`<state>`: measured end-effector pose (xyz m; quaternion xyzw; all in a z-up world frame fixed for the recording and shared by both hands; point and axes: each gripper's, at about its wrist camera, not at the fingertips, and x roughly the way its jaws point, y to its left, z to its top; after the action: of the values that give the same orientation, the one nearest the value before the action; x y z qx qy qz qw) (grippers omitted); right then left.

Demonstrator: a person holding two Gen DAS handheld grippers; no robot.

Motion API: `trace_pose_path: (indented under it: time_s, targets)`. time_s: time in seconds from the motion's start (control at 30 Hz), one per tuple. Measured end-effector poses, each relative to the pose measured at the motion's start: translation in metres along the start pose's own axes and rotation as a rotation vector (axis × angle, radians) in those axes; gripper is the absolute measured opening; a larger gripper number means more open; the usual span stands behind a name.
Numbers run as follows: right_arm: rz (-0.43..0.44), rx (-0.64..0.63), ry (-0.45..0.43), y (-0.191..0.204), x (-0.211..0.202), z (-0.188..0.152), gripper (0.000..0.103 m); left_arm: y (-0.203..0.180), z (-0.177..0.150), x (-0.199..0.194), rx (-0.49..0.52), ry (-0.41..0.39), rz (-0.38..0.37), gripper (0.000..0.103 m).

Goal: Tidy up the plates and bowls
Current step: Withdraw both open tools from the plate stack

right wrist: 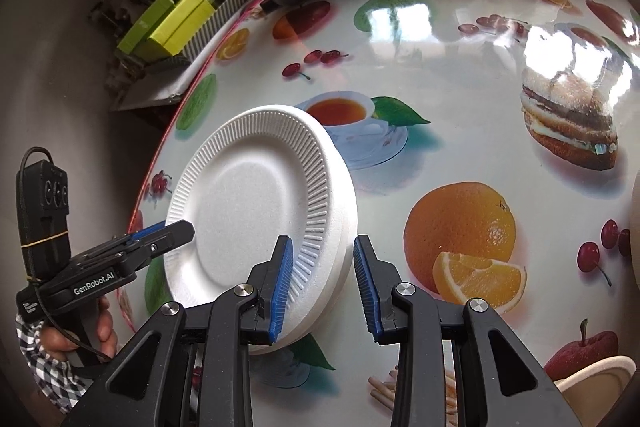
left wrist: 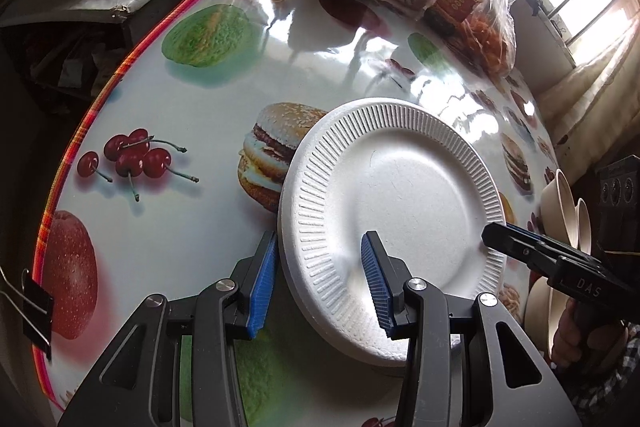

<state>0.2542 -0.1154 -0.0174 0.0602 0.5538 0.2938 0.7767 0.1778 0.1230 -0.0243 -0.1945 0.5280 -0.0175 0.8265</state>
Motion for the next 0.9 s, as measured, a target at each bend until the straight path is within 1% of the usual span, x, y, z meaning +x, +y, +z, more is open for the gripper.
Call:
trace_pose_path:
  time_s: [0.2, 0.63, 0.7, 0.77, 0.9]
  targets:
    - [-0.015, -0.001, -0.007, -0.004, 0.000, 0.007, 0.032, -0.006, 0.009, 0.003, 0.009, -0.005, -0.001, 0.044]
    - [-0.018, -0.009, -0.005, -0.007, -0.001, 0.006, 0.032, -0.009, 0.008, 0.007, 0.022, 0.006, 0.009, 0.044]
    - [-0.011, -0.005, -0.007, -0.007, -0.001, 0.006, 0.035, -0.009, 0.008, 0.007, 0.022, 0.007, 0.009, 0.044]
    - [-0.017, -0.004, -0.009, -0.008, -0.001, 0.005, 0.046, -0.009, 0.007, 0.006, 0.028, 0.002, 0.015, 0.044]
    - [-0.017, -0.002, -0.015, -0.007, -0.003, 0.003, 0.047, -0.011, 0.006, 0.005, 0.038, -0.002, 0.022, 0.044]
